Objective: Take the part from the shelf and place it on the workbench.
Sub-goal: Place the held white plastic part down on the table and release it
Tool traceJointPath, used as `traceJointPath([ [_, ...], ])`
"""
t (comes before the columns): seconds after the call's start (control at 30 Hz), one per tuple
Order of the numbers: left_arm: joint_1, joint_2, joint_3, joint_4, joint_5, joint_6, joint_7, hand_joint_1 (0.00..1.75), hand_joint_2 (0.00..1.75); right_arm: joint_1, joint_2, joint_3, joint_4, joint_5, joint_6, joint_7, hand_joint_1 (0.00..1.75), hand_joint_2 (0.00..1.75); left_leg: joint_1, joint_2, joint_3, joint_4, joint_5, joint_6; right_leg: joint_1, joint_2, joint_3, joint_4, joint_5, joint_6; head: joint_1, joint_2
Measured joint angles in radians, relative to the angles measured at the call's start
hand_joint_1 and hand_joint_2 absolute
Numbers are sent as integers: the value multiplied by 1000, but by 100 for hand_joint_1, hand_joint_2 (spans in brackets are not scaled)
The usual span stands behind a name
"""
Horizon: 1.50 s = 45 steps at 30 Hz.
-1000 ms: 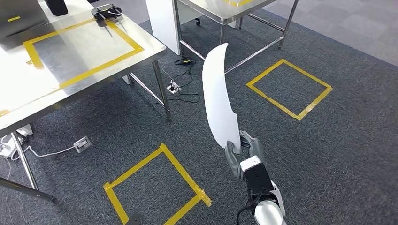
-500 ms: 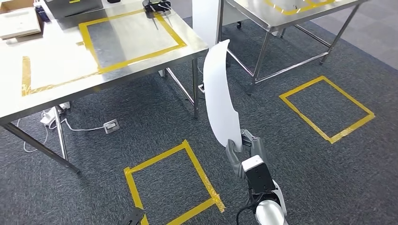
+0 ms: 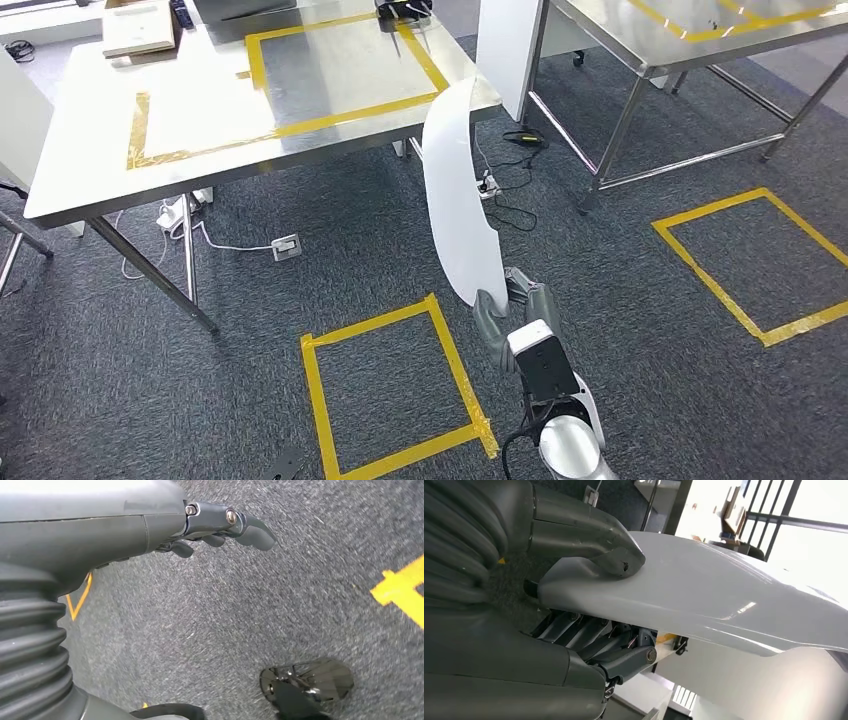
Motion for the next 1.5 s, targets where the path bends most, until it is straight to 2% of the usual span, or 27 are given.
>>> traceJointPath([
  [0.07,0,0,2,0,5,2,-5,0,175,-6,1,1,2,1,2,0,175,175,-5,4,13,-30,1,17,6,-16,0,4,-3,10,2,0],
  [0.13,3,1,7,0,7,4,-8,0,175,-10,2,3,5,1,2,0,175,175,-3,-17,8,-32,6,31,4,-20,3,6,-7,20,3,0],
  [0.2,2,2,12,0,7,4,-9,0,175,-14,3,4,6,1,2,0,175,175,2,-37,7,-36,12,44,-2,23,-14,49,-38,32,5,0],
  [0.27,1,1,13,0,7,4,-9,0,175,-15,3,4,8,1,2,-1,175,175,4,-58,4,-37,15,51,-6,73,-70,168,-100,40,7,0],
  [0.33,2,1,14,0,7,4,-9,0,175,-14,2,4,13,2,2,0,175,175,4,-83,1,-35,17,53,-6,85,-127,279,-137,41,8,0],
  [0.37,3,1,14,0,7,4,-9,0,175,-14,1,4,15,2,2,0,175,175,4,-96,1,-35,17,53,-6,86,-133,288,-127,39,8,0],
  [0.4,4,1,14,0,7,4,-9,0,175,-14,1,4,16,2,2,0,175,175,4,-111,1,-33,18,52,-6,90,-120,256,-99,36,8,0],
  [0.43,4,1,14,0,7,4,-10,0,175,-15,1,4,16,3,1,0,175,175,4,-125,1,-32,19,51,-6,102,-89,191,-61,32,9,0],
  [0.5,3,-1,14,0,7,4,-12,0,175,-16,1,4,16,3,1,0,175,175,4,-151,-3,-30,22,43,-8,147,-28,60,-9,24,9,0],
  [0.57,3,-2,15,0,8,4,-14,0,175,-17,1,4,16,3,1,1,175,175,6,-173,-10,-31,27,30,-6,168,-8,10,-1,21,10,0],
  [0.6,4,-2,15,0,8,4,-15,0,175,-17,1,4,16,3,1,1,175,175,8,-184,-13,-34,31,22,-4,157,-8,8,2,20,10,0],
  [0.63,6,-1,15,1,8,4,-15,0,175,-18,2,4,16,3,0,2,175,175,9,-185,-16,-36,33,15,-4,145,-7,4,5,15,10,0],
  [0.7,8,1,15,1,7,4,-15,0,175,-19,3,4,16,3,0,1,175,175,5,-140,-32,-10,15,6,-7,120,-3,-5,11,0,5,0],
  [0.77,5,2,15,1,7,4,-15,0,175,-17,3,4,16,3,0,1,175,175,3,-76,-79,92,-43,1,-7,91,-1,-10,12,-10,0,0],
  [0.83,5,2,15,2,7,4,-15,0,175,-12,2,4,18,3,1,0,175,175,4,-56,-129,209,-92,-5,-4,61,-2,-8,11,-12,0,0],
  [0.87,7,2,15,2,7,5,-15,0,175,-10,2,4,20,2,1,-1,175,175,5,-54,-135,228,-93,-7,-3,47,-2,-8,10,-12,0,0],
  [0.9,8,2,15,2,7,6,-16,0,175,-9,2,4,22,-1,3,-2,175,175,5,-51,-121,208,-76,-8,-3,36,-2,-6,9,-11,0,0],
  [1.0,9,5,15,2,7,10,-21,0,175,-10,2,4,25,-13,9,-9,175,175,2,-33,-15,24,-8,0,-2,13,-3,4,1,0,0,0],
  [1.07,10,5,16,3,7,11,-23,0,175,-12,2,4,25,-15,12,-12,175,175,-3,-30,13,-27,-4,14,1,6,-6,9,-1,10,1,0],
  [1.13,14,6,18,3,7,12,-26,0,175,-13,3,4,25,-15,15,-14,175,175,-4,-35,13,-27,-1,29,2,5,-5,8,0,21,1,0],
  [1.2,14,7,21,3,7,13,-29,0,175,-14,3,4,25,-15,18,-15,175,175,0,-39,14,-32,3,42,-2,34,-12,29,-18,34,2,0],
  [1.27,10,6,23,3,7,14,-30,0,175,-15,2,4,25,-14,19,-16,175,175,4,-44,12,-34,6,51,-5,72,-54,123,-73,43,5,0],
  [1.33,8,5,24,3,7,14,-30,0,175,-12,2,4,26,-14,20,-16,175,175,4,-51,8,-34,8,55,-5,84,-117,251,-126,47,6,0],
  [1.37,8,5,24,3,7,14,-29,0,175,-11,1,4,26,-14,20,-16,175,175,4,-56,6,-33,8,55,-5,85,-134,283,-130,46,6,0],
  [1.4,9,5,24,3,7,14,-28,0,175,-11,1,4,26,-14,20,-15,175,175,3,-60,6,-32,8,55,-6,85,-132,277,-113,45,6,0],
  [1.43,9,5,24,3,7,14,-27,0,175,-11,0,4,26,-14,21,-15,175,175,4,-65,7,-30,8,54,-6,85,-109,229,-80,42,6,0],
  [1.5,8,4,24,3,8,14,-27,0,175,-12,0,4,26,-13,21,-15,175,175,2,-73,8,-29,9,49,-5,90,-39,86,-19,36,6,0],
])
